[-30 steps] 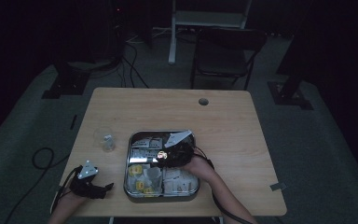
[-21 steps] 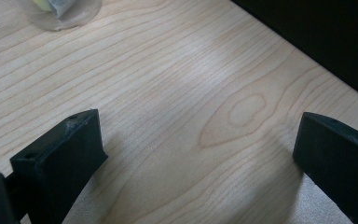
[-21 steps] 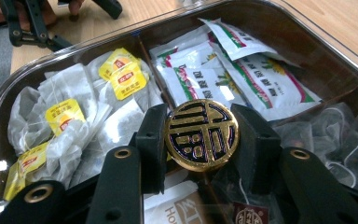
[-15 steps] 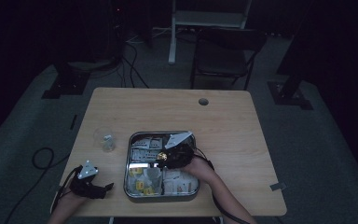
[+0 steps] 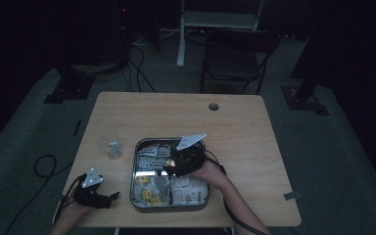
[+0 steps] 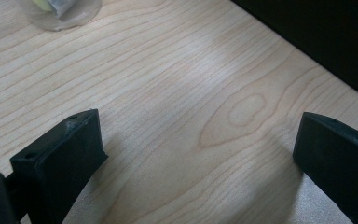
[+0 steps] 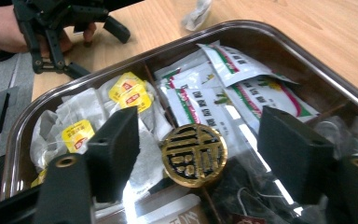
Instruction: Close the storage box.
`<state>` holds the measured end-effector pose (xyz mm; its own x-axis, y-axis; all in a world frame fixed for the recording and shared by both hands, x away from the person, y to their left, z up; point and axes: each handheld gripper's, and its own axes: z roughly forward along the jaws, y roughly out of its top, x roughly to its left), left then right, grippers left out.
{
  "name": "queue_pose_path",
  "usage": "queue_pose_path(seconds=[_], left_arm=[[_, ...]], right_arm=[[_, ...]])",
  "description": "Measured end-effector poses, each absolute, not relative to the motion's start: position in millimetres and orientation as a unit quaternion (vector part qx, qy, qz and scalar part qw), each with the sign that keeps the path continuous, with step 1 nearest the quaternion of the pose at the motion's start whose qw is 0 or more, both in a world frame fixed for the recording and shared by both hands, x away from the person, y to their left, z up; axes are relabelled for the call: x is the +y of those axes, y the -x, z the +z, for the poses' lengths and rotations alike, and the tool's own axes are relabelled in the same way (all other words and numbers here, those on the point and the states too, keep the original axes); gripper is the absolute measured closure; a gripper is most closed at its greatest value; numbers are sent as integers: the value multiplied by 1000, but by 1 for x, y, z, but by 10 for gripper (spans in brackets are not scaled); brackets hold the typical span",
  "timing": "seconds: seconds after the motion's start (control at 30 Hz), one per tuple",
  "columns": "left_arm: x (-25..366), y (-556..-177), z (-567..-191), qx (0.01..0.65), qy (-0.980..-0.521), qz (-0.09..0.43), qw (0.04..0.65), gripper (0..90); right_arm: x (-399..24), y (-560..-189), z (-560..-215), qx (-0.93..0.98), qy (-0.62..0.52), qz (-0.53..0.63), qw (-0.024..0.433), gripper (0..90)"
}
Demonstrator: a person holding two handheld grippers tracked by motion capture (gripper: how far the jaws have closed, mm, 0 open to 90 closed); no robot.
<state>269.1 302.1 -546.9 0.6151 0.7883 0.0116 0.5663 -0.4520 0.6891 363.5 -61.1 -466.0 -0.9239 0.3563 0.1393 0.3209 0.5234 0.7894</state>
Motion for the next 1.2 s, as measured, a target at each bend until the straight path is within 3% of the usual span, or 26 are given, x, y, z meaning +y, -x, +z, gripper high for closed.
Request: queue_pose_path(seconds=[0.2,0.37,1.2], left_arm=[[302,-269,-547,405,-835,168,331,23],[302,-269,-547,405,-835,168,331,23],[302,-269,-547,406,-835,168,331,23]], right_arm=[[-67,-365,-464,862,-215,458,30,122],[-70,-366,-465,859,-225,457,56,118],[-115,-366,-463,822,-276,488,97,119]])
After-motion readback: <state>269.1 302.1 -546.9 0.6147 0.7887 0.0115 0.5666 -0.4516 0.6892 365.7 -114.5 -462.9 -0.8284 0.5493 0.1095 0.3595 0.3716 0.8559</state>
